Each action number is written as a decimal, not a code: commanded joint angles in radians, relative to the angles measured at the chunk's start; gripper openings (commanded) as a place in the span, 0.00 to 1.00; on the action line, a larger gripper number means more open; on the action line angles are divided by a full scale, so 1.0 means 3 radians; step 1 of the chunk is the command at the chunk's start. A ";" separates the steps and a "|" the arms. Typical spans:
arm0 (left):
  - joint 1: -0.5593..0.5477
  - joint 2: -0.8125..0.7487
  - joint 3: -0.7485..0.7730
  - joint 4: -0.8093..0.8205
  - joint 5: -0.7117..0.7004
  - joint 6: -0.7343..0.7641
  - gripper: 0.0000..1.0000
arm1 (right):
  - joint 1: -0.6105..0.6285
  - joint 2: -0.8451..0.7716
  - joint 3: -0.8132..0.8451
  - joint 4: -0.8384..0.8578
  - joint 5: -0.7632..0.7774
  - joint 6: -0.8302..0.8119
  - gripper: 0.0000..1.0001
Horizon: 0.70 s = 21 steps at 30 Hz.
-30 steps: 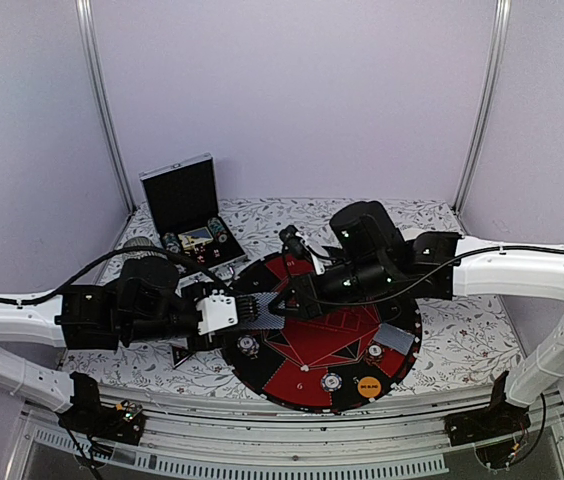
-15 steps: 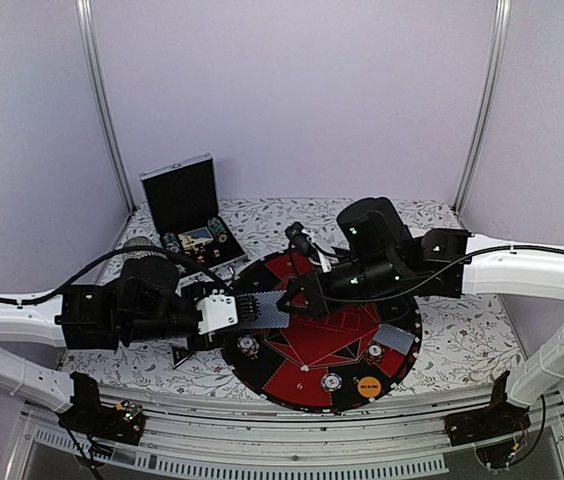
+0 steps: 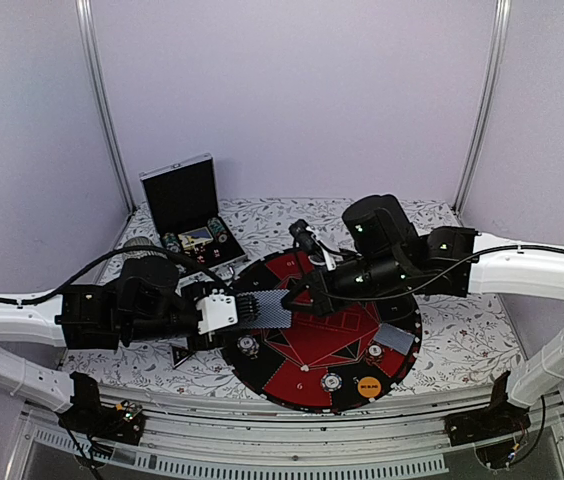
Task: Distribute texas hold em gaming equipment
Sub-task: Pick up the poker card from the face-down deck piles, then distribute the poker card in the small blind area.
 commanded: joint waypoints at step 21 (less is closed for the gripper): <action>0.0063 0.0016 0.0023 -0.0003 0.0037 -0.0015 0.56 | -0.0116 -0.0733 0.0019 -0.0098 0.0066 -0.0102 0.02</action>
